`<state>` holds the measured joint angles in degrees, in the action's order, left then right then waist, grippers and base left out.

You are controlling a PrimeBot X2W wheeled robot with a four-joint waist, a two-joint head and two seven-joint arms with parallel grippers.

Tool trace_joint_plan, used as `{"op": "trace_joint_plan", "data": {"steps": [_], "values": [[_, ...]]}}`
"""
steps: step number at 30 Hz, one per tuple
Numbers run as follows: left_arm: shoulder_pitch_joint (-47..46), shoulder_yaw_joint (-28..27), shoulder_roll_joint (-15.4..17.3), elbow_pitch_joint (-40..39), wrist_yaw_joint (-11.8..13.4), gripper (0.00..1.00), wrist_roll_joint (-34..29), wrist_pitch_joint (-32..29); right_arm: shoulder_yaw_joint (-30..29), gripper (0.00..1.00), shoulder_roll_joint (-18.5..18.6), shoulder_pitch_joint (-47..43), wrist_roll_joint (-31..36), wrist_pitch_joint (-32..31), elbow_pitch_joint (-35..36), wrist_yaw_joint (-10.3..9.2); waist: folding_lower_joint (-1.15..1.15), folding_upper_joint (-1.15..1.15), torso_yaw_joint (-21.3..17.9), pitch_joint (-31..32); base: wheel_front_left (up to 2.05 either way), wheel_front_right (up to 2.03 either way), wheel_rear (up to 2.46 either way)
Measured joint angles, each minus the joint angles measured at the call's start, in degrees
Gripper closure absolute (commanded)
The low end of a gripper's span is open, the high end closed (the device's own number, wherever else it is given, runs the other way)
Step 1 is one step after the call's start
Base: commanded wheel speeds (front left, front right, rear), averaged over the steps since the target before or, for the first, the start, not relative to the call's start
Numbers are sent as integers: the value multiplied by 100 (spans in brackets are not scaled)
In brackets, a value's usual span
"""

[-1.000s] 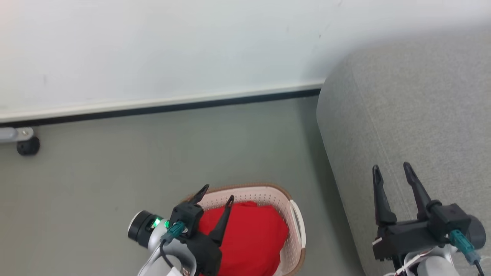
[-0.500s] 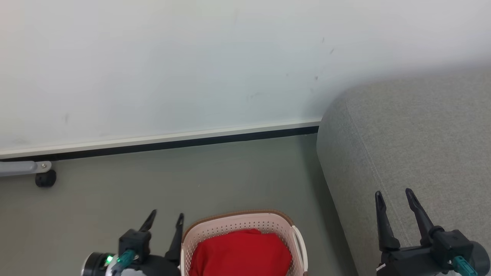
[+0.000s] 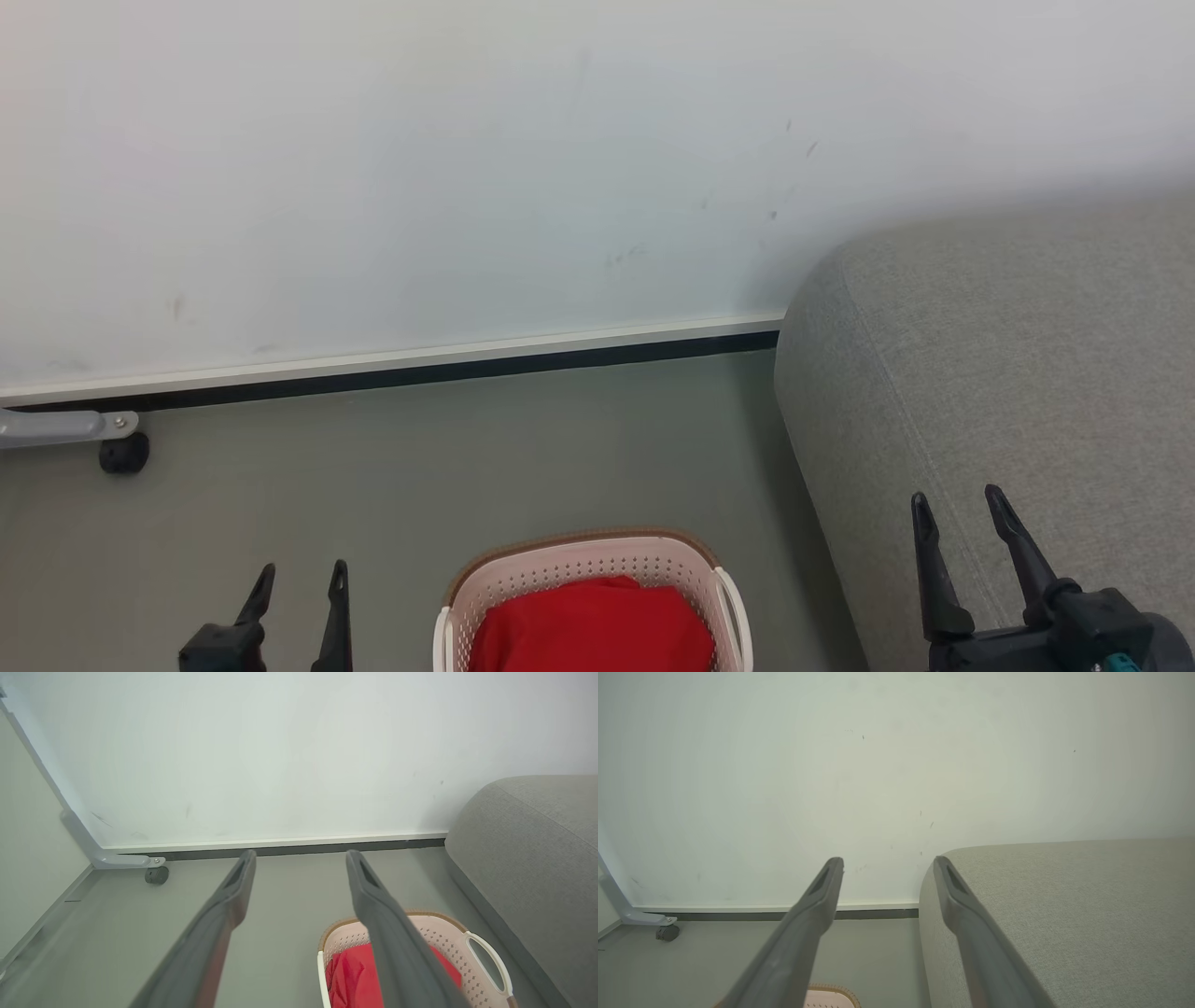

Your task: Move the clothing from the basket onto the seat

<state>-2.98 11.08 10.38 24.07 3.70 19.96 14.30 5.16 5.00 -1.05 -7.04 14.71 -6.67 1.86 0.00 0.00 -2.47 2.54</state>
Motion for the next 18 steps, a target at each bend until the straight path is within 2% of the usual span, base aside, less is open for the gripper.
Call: {"op": "trace_joint_plan", "data": {"steps": [18], "values": [[681, -365, 51, -812, 133, 0, -1, 0, 24, 0, -14, -245, 0, 0, 70, 16, 0, 0, -60, 95, 0, 0, 0]]}}
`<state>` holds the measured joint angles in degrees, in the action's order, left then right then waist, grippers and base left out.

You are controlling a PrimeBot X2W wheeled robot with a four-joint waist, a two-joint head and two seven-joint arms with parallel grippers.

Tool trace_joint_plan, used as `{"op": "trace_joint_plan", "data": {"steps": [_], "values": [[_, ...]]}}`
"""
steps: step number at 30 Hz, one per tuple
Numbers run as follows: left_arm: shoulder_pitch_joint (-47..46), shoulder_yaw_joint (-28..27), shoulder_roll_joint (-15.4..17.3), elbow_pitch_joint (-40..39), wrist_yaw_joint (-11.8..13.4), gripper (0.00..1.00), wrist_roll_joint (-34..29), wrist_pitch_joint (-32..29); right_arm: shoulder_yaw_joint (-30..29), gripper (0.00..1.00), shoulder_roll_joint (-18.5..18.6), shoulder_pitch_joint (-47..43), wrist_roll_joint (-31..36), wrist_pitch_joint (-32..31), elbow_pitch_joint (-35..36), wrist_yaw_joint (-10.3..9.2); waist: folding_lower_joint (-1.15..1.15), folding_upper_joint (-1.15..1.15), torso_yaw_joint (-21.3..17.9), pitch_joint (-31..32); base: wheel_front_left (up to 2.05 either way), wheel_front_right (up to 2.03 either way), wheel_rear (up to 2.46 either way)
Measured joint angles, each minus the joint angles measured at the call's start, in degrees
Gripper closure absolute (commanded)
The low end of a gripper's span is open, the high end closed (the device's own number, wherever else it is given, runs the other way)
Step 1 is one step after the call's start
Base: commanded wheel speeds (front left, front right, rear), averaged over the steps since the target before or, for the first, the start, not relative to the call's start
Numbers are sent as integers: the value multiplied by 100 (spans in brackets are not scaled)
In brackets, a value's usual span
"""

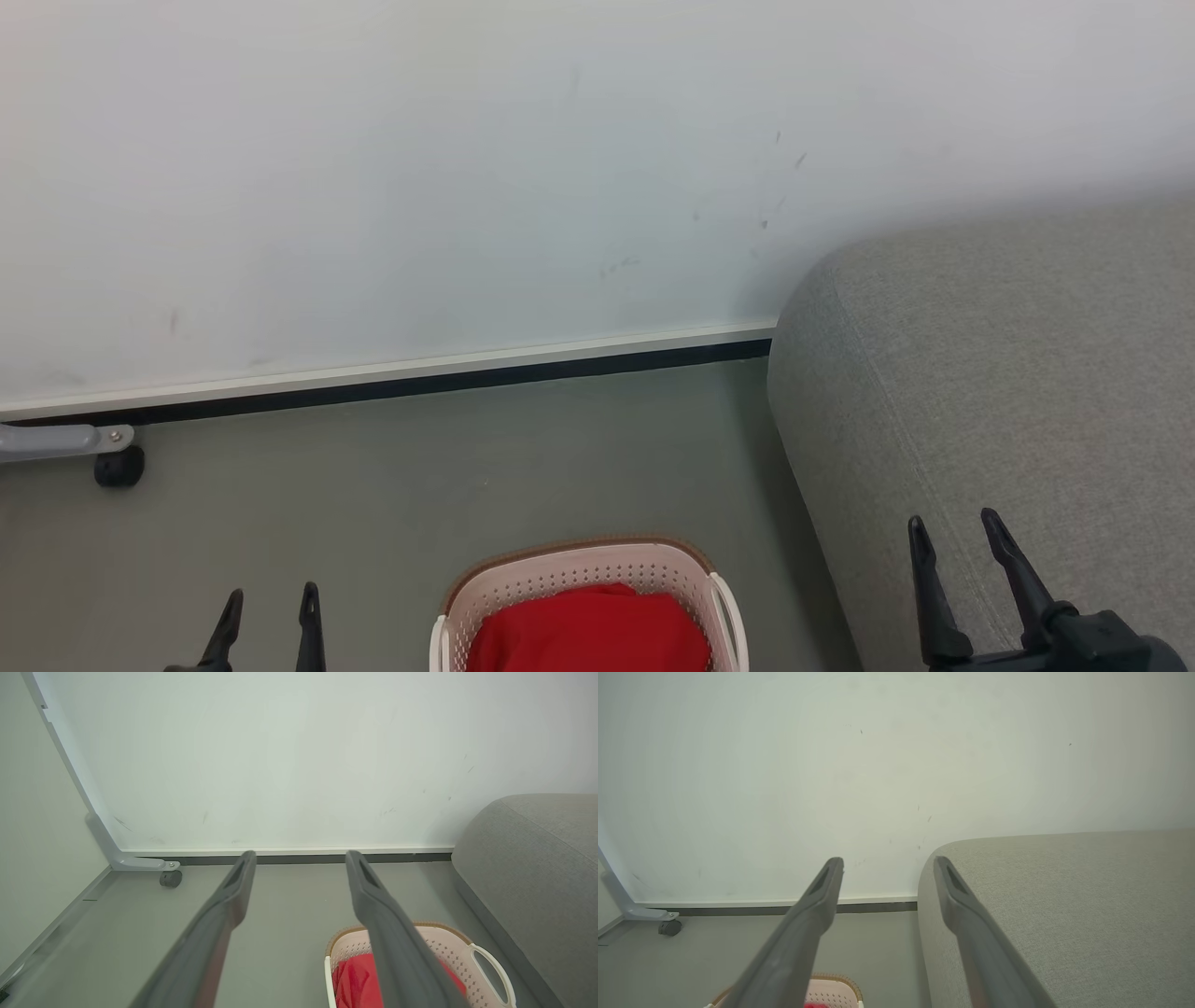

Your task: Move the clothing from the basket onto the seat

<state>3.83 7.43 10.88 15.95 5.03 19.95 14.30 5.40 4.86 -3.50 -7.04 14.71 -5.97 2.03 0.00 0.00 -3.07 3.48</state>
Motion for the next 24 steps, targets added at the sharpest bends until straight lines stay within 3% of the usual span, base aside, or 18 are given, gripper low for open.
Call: {"op": "trace_joint_plan", "data": {"steps": [24], "values": [[225, -124, -2, -457, 8, 0, -178, 0, 5, 0, -19, 2, -1, 0, 97, 35, 0, 0, -50, -232, 0, 0, 0]]}}
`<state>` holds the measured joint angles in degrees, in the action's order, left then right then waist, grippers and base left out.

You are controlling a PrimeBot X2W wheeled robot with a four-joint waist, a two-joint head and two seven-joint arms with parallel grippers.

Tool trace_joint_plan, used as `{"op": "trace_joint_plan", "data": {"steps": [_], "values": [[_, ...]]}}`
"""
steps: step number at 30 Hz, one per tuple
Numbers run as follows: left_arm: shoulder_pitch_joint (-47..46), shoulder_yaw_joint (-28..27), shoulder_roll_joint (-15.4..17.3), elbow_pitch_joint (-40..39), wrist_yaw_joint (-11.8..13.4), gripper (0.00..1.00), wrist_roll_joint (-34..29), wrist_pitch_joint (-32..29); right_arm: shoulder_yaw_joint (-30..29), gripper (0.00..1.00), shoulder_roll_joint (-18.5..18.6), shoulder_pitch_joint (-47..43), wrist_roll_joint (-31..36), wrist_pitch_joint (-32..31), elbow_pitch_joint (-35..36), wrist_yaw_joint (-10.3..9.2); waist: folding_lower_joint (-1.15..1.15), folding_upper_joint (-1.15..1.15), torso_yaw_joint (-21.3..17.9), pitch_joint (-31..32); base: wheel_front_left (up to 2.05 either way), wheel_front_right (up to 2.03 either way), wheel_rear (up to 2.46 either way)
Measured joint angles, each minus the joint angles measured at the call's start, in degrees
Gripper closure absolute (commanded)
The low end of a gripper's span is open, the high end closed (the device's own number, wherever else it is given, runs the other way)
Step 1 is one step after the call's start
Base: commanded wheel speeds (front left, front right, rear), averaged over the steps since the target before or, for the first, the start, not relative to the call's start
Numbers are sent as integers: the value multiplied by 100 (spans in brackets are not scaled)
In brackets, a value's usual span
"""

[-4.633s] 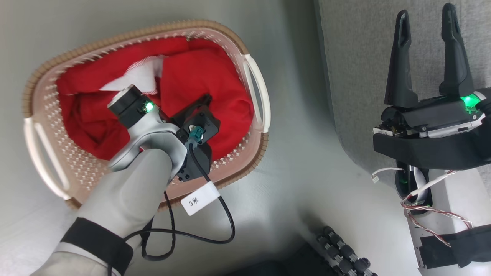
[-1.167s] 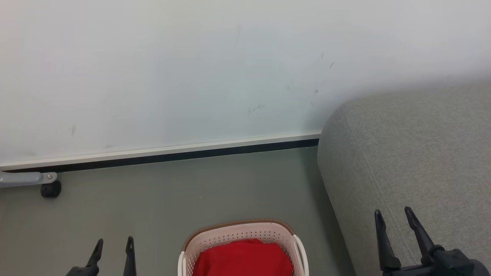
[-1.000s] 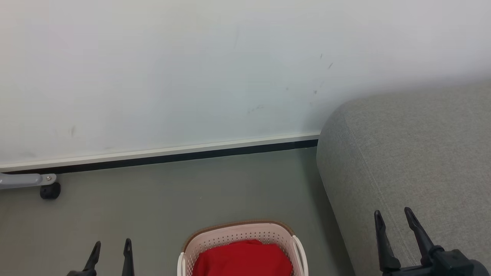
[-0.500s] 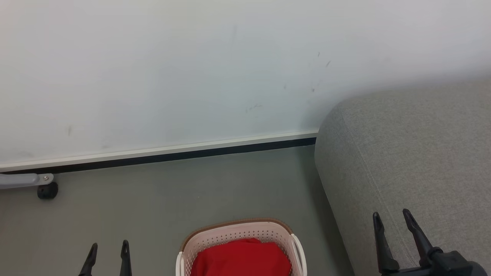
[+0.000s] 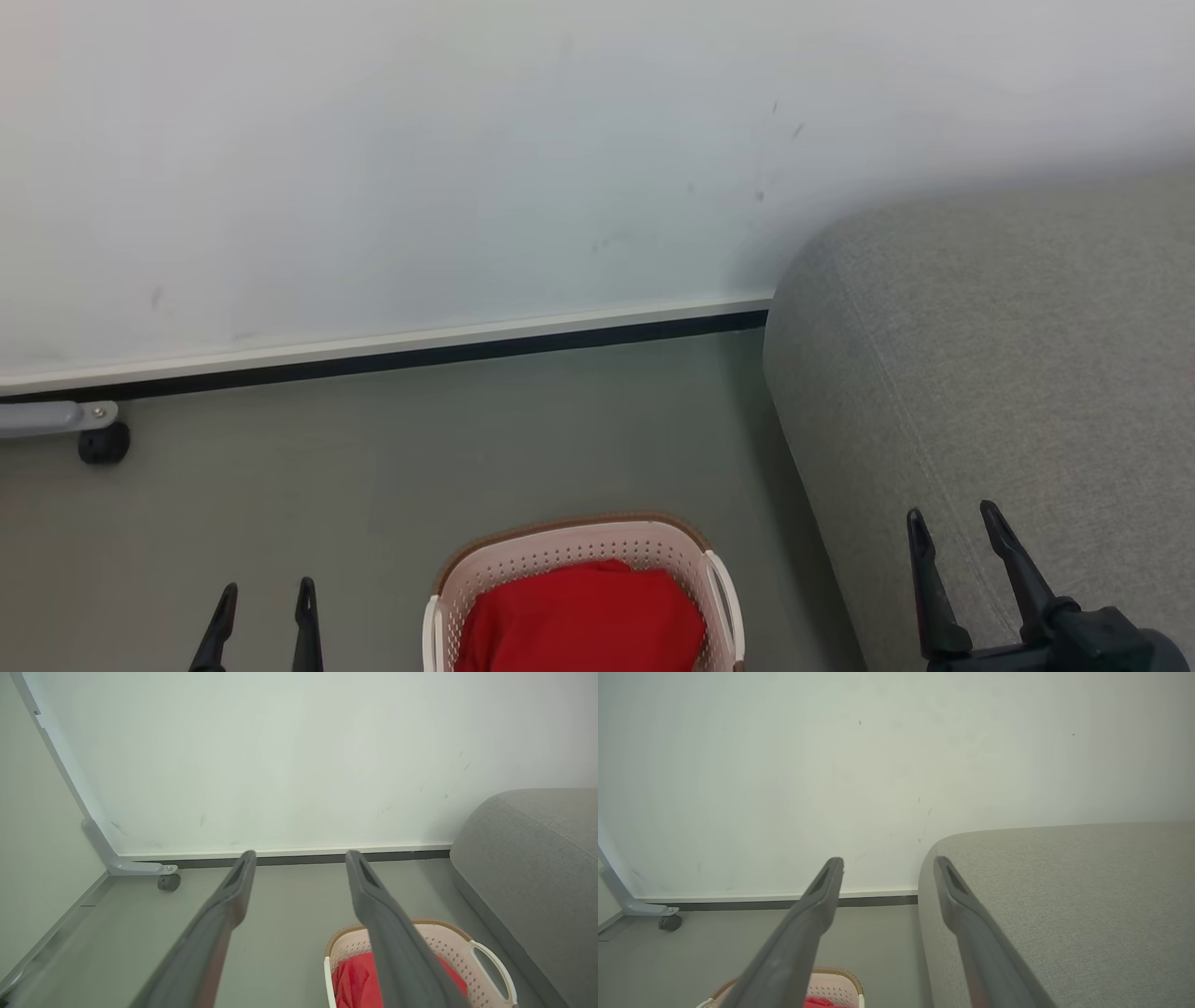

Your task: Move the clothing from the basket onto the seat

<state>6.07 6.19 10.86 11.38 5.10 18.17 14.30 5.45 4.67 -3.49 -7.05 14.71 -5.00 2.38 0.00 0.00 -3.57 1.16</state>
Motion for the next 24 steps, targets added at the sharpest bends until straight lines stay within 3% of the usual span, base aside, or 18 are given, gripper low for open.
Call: {"op": "trace_joint_plan", "data": {"steps": [11, 24], "values": [[-374, 407, -8, -24, -113, 0, -209, -1, -12, 0, -2, 215, 0, 0, 265, 14, 1, 0, -13, -569, 0, 0, 0], [-1179, 1178, -159, 675, -400, 0, -702, -365, -8, 0, 4, 789, 22, 0, 486, 23, 2, 1, -79, -1490, 0, 0, 0]]}}
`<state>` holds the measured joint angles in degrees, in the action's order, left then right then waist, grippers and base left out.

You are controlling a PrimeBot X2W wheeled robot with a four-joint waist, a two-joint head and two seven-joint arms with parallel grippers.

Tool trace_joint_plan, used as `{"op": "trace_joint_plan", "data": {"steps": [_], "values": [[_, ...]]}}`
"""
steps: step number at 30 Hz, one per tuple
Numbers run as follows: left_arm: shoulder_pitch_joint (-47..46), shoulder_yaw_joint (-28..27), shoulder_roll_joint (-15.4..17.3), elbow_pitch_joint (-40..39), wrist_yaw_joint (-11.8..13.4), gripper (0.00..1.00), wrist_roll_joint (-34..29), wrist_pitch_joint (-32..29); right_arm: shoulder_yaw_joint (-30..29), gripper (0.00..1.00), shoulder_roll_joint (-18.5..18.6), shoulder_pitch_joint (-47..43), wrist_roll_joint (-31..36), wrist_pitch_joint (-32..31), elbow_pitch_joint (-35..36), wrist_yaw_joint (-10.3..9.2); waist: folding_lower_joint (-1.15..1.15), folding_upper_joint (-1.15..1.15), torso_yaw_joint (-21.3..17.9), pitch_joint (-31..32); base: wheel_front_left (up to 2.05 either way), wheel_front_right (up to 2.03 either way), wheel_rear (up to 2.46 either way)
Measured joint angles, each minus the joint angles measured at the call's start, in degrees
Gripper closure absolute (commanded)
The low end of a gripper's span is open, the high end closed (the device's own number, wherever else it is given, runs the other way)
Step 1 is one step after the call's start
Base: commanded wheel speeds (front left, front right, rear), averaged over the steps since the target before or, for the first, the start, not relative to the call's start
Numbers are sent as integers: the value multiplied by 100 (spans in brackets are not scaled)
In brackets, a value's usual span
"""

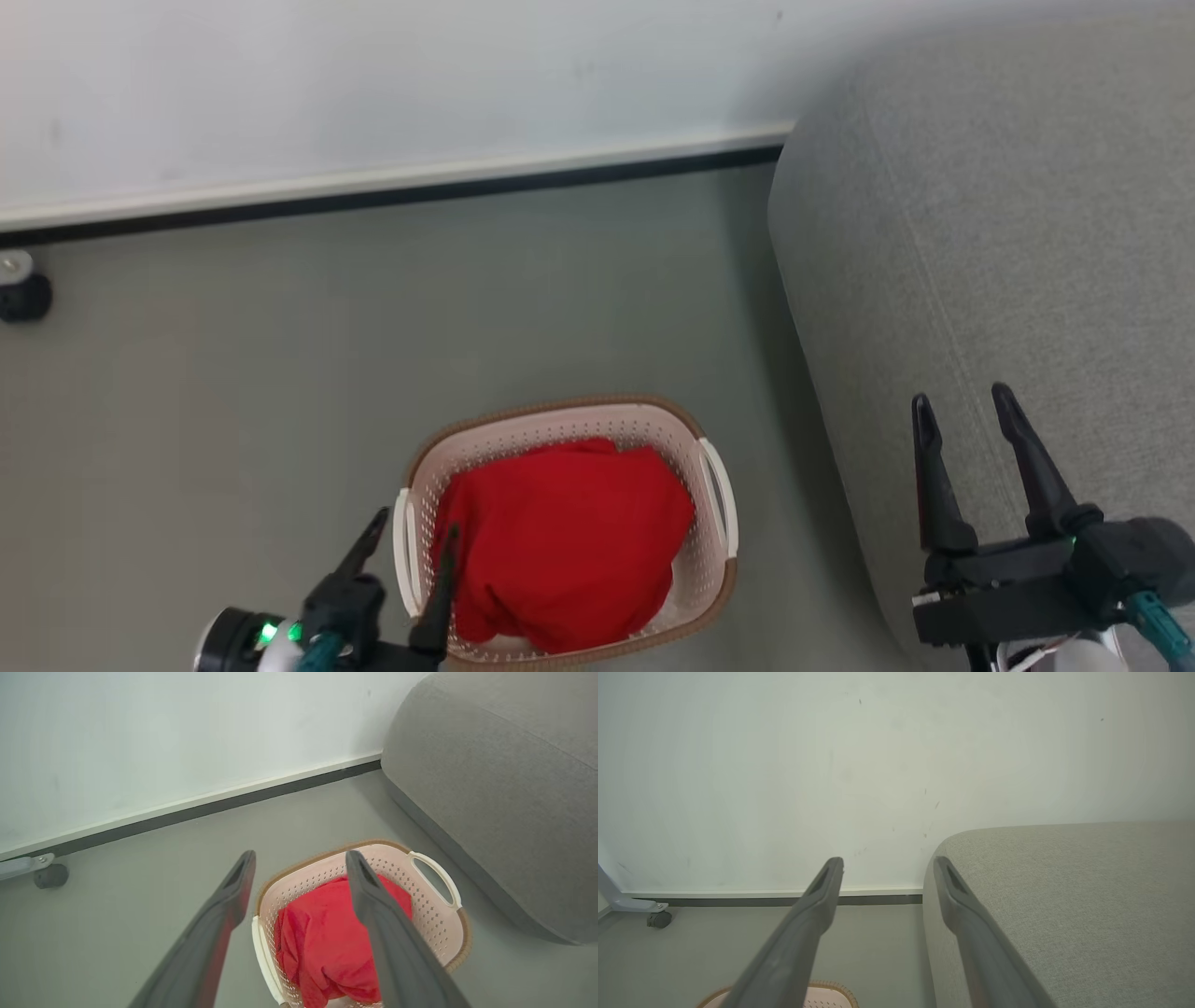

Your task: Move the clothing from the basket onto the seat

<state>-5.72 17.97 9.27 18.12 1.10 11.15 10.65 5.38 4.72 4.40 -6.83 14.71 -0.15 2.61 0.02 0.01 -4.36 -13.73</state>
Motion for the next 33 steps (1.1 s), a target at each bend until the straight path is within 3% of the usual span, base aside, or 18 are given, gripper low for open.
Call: {"op": "trace_joint_plan", "data": {"steps": [19, 33], "values": [[-1535, 979, -237, 1452, -419, 0, -842, -711, -27, 0, 69, 1090, 40, 1, 385, 52, -1, 0, -282, -1493, 0, 0, 0], [-2531, 1181, -255, 2197, -466, 0, -1230, -1152, -63, 0, 101, 1692, 74, 1, 708, 92, -1, 1, -378, -2554, 0, 0, 0]]}}
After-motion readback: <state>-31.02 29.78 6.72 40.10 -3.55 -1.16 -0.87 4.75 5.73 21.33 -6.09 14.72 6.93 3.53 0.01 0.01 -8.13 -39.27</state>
